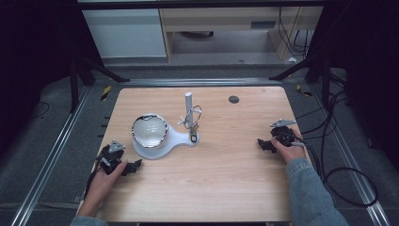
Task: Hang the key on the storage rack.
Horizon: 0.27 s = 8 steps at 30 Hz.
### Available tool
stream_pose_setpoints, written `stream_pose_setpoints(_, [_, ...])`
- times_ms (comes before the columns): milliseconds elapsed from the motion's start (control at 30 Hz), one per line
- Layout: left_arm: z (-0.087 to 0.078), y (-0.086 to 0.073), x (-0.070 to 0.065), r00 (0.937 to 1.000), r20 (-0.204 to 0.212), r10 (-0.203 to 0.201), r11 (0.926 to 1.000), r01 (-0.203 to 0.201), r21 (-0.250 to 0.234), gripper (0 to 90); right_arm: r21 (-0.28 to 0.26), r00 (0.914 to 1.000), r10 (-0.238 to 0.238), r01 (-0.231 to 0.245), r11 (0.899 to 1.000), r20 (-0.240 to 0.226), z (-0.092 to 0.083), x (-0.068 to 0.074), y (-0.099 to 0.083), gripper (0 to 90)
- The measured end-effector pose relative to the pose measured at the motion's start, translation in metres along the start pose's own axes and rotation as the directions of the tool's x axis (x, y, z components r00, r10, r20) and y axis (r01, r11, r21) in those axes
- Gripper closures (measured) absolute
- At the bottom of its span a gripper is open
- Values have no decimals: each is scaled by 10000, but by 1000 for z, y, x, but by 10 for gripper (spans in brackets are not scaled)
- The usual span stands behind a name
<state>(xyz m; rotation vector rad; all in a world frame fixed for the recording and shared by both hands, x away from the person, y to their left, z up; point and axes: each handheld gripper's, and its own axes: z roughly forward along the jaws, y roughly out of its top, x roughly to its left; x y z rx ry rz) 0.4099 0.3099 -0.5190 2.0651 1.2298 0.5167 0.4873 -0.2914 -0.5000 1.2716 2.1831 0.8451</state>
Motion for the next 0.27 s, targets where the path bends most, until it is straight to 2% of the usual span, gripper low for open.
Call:
stream_pose_setpoints(100, [0,0,0,10000,-1,3,10000,-3,-2,0,-186,9981,512,-519,9985,-346,3,-2,-4,62])
stream_pose_setpoints(267, [0,0,0,10000,-2,-41,10000,41,-43,0,-40,9978,623,-624,9980,-211,3,-1,-4,13])
